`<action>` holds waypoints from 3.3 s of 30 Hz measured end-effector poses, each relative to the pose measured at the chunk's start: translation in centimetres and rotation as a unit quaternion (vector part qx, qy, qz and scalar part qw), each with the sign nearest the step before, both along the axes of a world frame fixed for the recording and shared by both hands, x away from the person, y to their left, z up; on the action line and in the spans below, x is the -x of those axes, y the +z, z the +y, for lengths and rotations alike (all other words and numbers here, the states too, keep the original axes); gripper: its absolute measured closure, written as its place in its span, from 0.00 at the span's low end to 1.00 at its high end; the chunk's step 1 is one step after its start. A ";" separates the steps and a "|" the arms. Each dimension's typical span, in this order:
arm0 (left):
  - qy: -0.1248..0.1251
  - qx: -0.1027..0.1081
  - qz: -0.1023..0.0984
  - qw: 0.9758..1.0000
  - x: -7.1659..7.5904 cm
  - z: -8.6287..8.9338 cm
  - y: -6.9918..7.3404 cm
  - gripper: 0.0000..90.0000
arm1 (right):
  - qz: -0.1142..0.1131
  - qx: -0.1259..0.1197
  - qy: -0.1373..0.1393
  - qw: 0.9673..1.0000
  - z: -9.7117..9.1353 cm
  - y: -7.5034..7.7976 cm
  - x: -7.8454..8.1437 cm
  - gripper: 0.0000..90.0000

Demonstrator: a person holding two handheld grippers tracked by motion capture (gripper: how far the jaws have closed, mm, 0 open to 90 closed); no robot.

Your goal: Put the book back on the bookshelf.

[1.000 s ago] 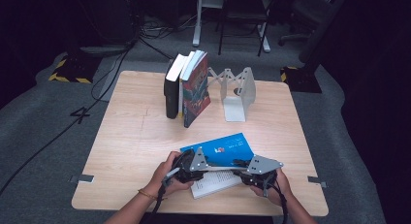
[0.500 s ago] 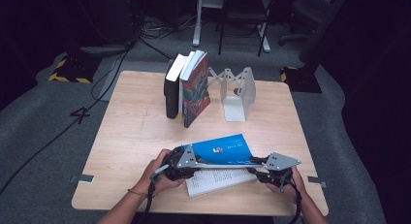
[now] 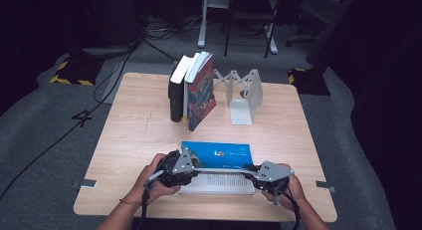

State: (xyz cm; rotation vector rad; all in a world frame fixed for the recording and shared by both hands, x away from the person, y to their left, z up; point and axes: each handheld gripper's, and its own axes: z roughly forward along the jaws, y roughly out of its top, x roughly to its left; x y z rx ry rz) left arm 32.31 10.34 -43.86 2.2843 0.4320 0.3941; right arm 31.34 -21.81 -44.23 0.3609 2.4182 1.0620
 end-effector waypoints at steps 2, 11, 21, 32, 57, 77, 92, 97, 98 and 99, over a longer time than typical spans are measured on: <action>-0.009 -0.007 -0.005 1.000 0.0 0.1 -0.2 0.76 | 0.001 -0.001 0.002 1.000 0.1 0.0 -0.1 0.81; -0.020 0.010 0.022 0.999 -0.6 0.7 -1.0 0.78 | 0.020 -0.026 0.004 0.999 -1.3 -1.2 -1.4 0.68; 0.015 -0.017 0.022 1.000 -0.2 -0.1 -0.5 0.58 | 0.003 -0.024 -0.005 1.000 -1.6 -0.7 -1.6 0.77; 0.050 -0.059 0.018 0.997 0.9 -3.6 -0.1 0.50 | -0.009 -0.010 -0.010 1.000 0.4 0.1 -0.6 0.79; 0.090 -0.055 0.008 0.994 -0.7 -3.6 -1.3 0.63 | -0.006 -0.024 -0.034 0.999 -0.8 -1.2 -2.1 0.80; 0.081 -0.059 -0.017 0.995 -0.4 -5.9 -1.7 0.79 | 0.001 -0.047 -0.054 0.997 -0.5 -0.9 -2.0 0.67; 0.082 0.041 0.008 0.996 -1.1 -3.2 -0.9 0.86 | 0.060 -0.040 -0.115 0.991 -4.0 -3.3 -4.2 0.48; 0.080 0.055 0.032 0.995 -1.4 -2.3 -0.5 0.88 | 0.085 -0.029 -0.102 0.991 -3.3 -4.5 -4.6 0.48; 0.080 0.053 0.032 0.995 -1.3 -2.3 -0.5 0.88 | 0.087 -0.022 -0.098 0.991 -3.1 -4.7 -4.7 0.47; 0.080 0.053 0.034 0.995 -1.2 -2.2 -0.4 0.88 | 0.091 -0.019 -0.093 0.991 -2.8 -4.9 -4.8 0.47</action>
